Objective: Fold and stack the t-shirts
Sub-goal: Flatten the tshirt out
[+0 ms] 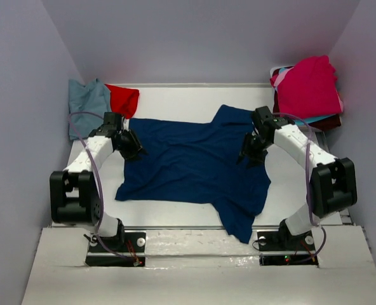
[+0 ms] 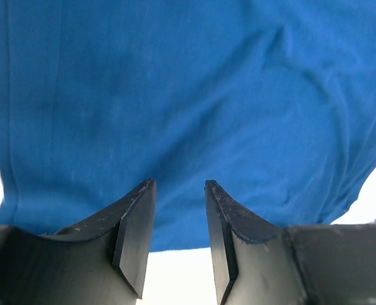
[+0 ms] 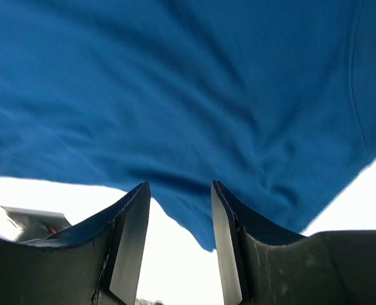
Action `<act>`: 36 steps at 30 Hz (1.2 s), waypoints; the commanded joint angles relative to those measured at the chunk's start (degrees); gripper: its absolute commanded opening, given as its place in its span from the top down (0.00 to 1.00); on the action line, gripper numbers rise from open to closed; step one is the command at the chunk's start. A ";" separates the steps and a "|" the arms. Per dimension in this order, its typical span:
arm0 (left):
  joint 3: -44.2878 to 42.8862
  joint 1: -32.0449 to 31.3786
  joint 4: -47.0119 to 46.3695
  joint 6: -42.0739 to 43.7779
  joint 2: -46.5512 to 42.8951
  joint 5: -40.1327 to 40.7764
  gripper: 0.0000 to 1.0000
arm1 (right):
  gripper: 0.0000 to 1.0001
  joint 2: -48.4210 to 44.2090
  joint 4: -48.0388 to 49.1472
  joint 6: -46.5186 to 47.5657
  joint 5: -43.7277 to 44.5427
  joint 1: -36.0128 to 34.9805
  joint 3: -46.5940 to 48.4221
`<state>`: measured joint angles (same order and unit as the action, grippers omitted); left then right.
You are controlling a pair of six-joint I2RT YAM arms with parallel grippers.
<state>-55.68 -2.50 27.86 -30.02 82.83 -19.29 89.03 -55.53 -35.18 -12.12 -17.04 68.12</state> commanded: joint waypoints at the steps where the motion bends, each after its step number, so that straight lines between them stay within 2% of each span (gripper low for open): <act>1: -8.73 0.31 -1.67 4.35 8.83 0.03 0.53 | 0.51 7.46 2.62 -0.94 4.65 -0.63 8.78; 5: -19.17 0.31 -1.58 7.34 18.92 3.20 0.53 | 0.52 13.52 3.32 -1.47 7.18 -0.63 15.19; 9: -26.31 0.31 0.53 7.96 25.09 4.61 0.53 | 0.52 19.24 2.00 -1.12 9.04 -0.63 22.83; 18: -43.52 0.31 3.68 6.73 37.30 3.03 0.53 | 0.52 29.60 0.69 -1.38 8.08 7.54 36.45; 22: -47.76 0.83 4.93 6.38 40.04 2.33 0.53 | 0.53 36.20 -1.69 -1.56 7.99 8.16 48.39; 27: -48.03 0.83 4.75 5.41 40.40 0.31 0.54 | 0.56 43.49 -3.27 -2.44 7.20 9.91 58.61; 30: -47.94 0.83 5.01 5.76 40.05 0.30 0.54 | 0.60 47.19 -2.92 -2.88 6.76 10.53 62.56; 33: -48.12 0.83 6.15 6.38 39.17 0.39 0.54 | 0.69 49.65 -2.13 -3.32 6.67 11.24 64.50; 36: -47.94 0.83 6.59 6.47 38.20 -0.04 0.54 | 0.84 51.15 -1.08 -3.67 7.37 11.85 64.86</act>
<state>-101.82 -1.85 32.34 -24.27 124.03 -18.00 138.87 -57.39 -37.95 -5.15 -6.63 129.80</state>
